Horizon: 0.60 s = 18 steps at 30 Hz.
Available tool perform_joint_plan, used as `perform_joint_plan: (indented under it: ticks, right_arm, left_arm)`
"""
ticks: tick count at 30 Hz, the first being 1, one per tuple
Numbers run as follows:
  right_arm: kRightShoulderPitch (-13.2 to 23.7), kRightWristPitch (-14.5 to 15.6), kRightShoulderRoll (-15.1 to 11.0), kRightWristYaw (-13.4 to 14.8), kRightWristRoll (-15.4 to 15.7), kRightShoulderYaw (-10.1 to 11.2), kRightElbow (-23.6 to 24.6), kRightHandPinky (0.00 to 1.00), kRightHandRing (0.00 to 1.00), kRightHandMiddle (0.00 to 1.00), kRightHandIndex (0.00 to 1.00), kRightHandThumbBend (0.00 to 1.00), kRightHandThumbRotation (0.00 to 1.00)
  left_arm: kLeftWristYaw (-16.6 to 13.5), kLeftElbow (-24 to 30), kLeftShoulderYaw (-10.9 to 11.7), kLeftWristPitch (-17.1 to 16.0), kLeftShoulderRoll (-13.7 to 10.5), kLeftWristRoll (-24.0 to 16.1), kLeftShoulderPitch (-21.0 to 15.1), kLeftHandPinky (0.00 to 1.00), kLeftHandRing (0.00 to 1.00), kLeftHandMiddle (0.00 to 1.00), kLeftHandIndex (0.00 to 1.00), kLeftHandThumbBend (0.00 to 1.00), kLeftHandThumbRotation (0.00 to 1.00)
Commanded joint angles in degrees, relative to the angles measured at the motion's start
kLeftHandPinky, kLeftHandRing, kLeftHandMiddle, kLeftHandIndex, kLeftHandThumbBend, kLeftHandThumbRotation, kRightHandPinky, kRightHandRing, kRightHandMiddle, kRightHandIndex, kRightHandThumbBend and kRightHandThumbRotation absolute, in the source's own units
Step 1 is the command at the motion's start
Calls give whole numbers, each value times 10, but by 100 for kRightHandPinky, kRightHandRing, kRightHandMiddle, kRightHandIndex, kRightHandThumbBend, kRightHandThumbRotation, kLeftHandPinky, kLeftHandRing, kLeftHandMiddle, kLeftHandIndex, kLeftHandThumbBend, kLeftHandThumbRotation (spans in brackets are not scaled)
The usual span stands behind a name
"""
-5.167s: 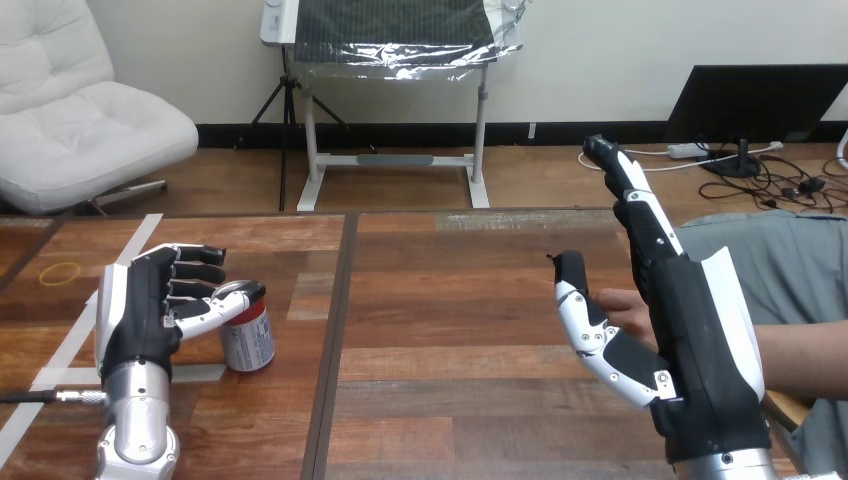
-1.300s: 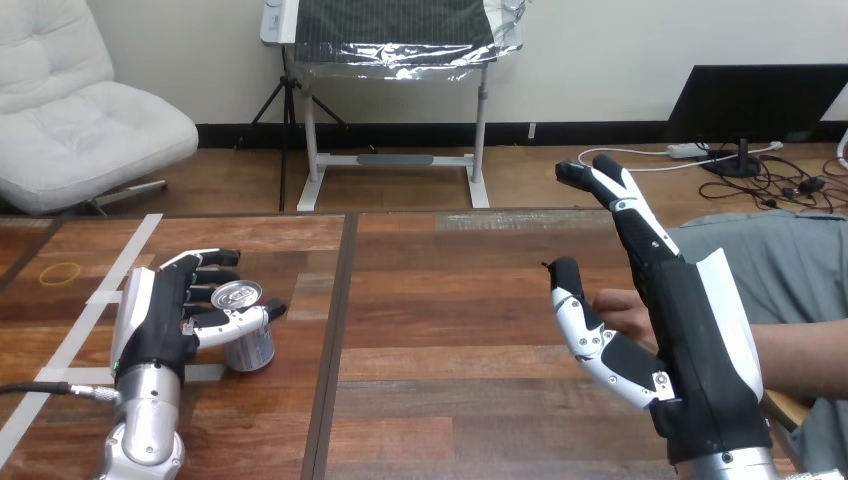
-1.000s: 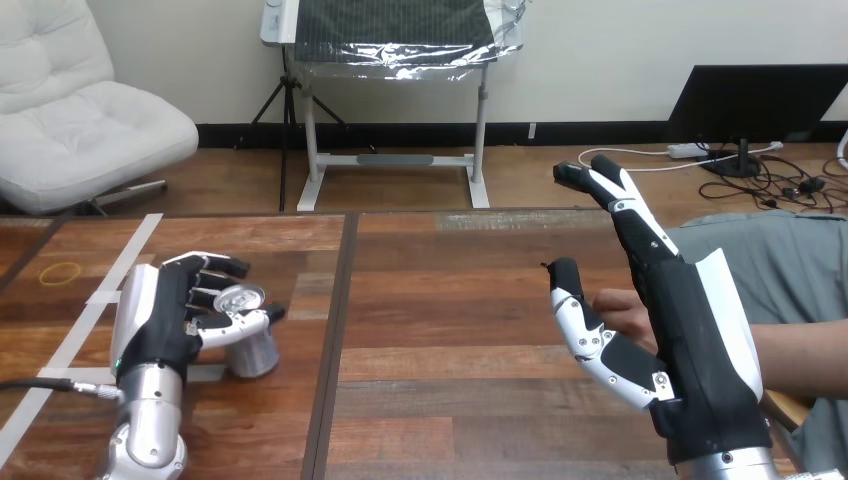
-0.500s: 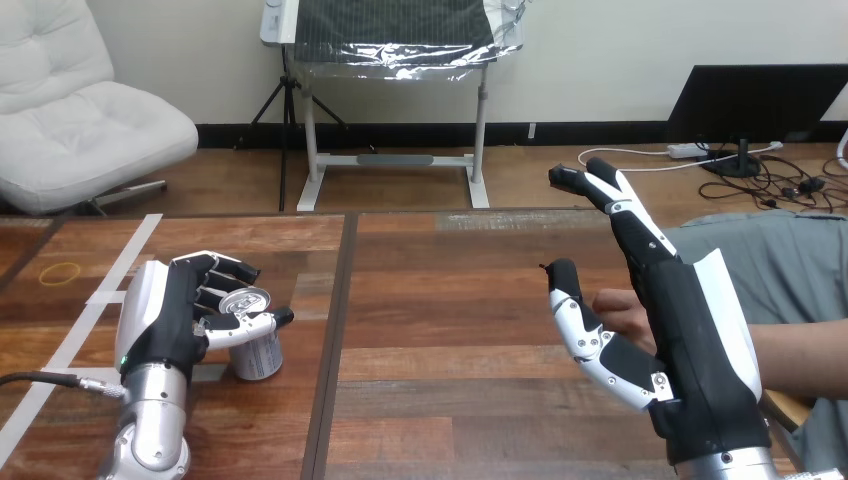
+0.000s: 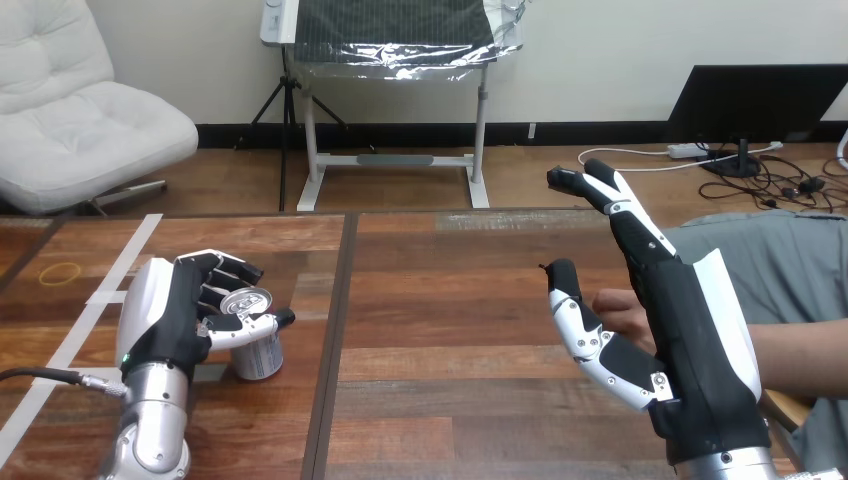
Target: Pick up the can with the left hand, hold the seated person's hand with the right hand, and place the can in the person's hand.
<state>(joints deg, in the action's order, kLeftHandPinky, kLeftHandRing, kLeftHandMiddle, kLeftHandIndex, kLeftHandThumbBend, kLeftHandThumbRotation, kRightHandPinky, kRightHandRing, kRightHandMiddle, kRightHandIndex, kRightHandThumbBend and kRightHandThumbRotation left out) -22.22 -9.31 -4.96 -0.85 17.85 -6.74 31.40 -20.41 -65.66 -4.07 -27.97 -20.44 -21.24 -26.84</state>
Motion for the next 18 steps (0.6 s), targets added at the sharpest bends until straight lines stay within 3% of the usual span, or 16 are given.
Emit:
perform_joint_plan:
  ticks: [1, 18]
  right_arm:
    - [31, -8, -3, -1, -5, 5, 32, 100, 100, 97, 85, 16, 0]
    - [28, -9, -3, -3, -9, 6, 32, 100, 100, 96, 84, 18, 0]
  left_arm:
    - [-10, -3, -13, -12, -12, -11, -10, 47, 51, 53, 53, 72, 0]
    - [-43, -6, -26, -20, -9, -17, -6, 46, 49, 53, 53, 71, 0]
